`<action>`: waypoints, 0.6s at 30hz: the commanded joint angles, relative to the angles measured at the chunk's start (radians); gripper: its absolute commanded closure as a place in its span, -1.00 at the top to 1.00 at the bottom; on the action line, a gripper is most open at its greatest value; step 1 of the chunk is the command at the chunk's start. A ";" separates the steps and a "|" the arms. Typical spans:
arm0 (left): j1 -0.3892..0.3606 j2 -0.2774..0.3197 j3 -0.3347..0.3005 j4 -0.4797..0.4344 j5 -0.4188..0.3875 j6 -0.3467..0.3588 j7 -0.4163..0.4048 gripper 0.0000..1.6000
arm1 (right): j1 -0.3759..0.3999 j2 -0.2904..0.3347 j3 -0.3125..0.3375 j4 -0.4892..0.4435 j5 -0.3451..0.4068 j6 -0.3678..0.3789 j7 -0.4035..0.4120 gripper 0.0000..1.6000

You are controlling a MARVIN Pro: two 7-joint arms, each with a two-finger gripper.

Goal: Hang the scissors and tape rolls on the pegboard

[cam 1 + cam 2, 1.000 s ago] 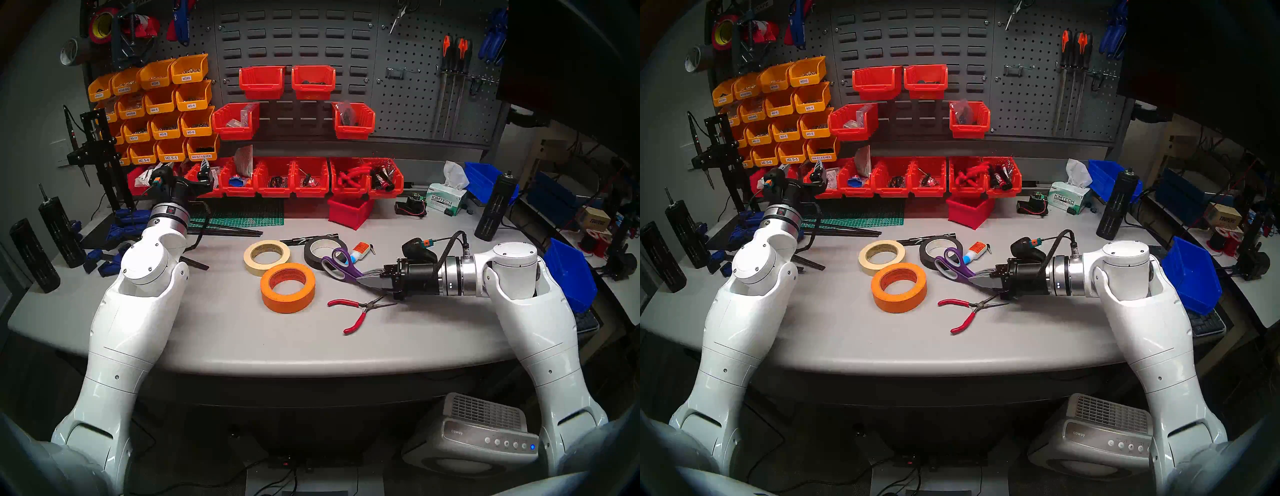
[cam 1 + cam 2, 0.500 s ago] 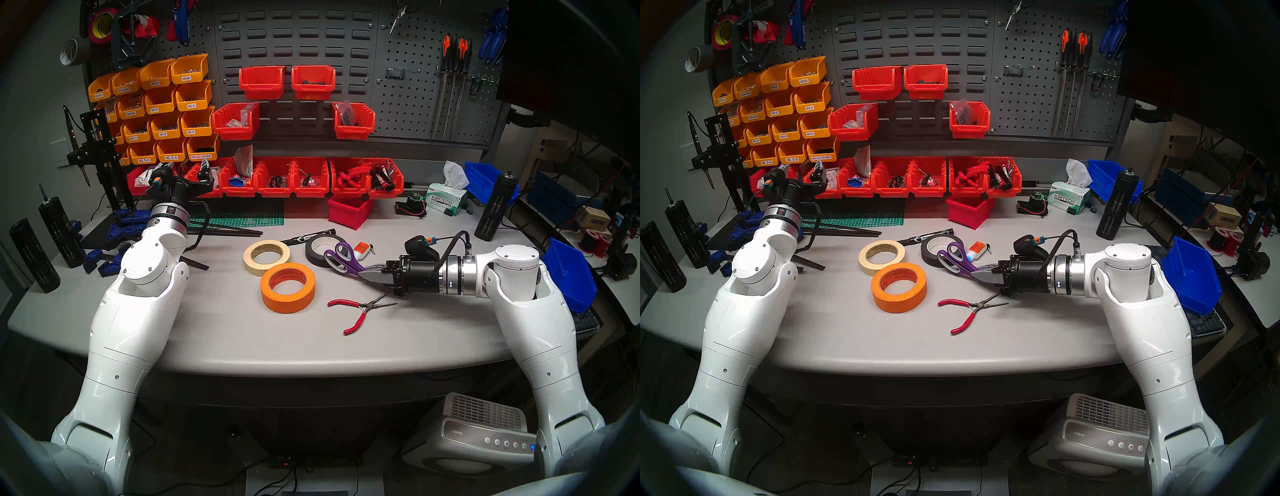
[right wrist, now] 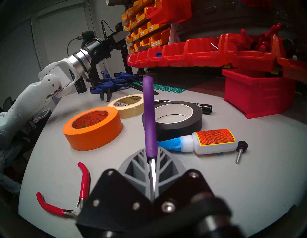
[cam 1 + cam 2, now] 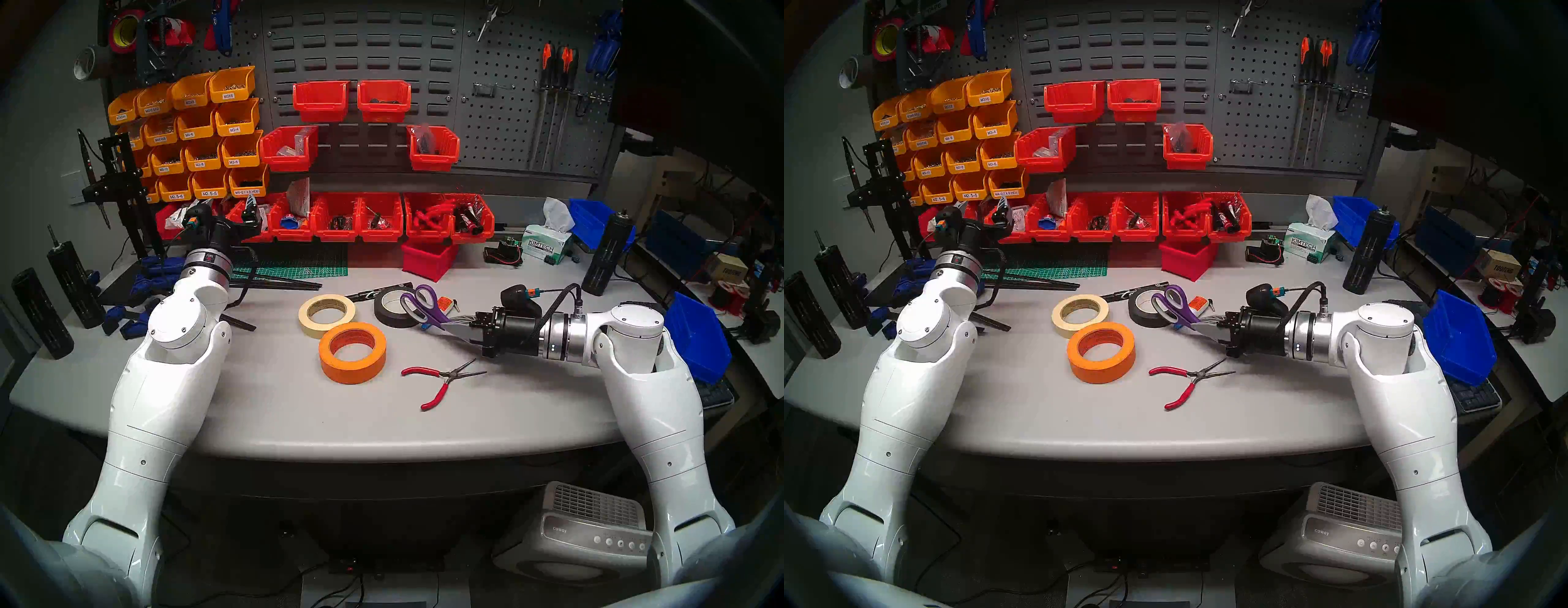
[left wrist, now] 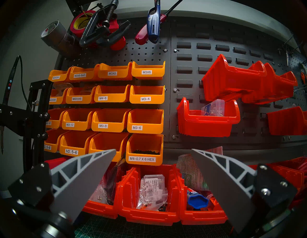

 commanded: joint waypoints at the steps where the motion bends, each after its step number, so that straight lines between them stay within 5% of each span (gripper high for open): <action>1: -0.032 0.002 -0.008 -0.028 0.000 -0.012 -0.001 1.00 | 0.009 -0.021 0.026 -0.019 0.020 -0.081 0.010 -1.00; 18: -0.032 0.002 -0.008 -0.028 0.000 -0.011 -0.001 1.00 | 0.026 -0.096 0.058 0.021 0.019 -0.297 -0.022 -1.00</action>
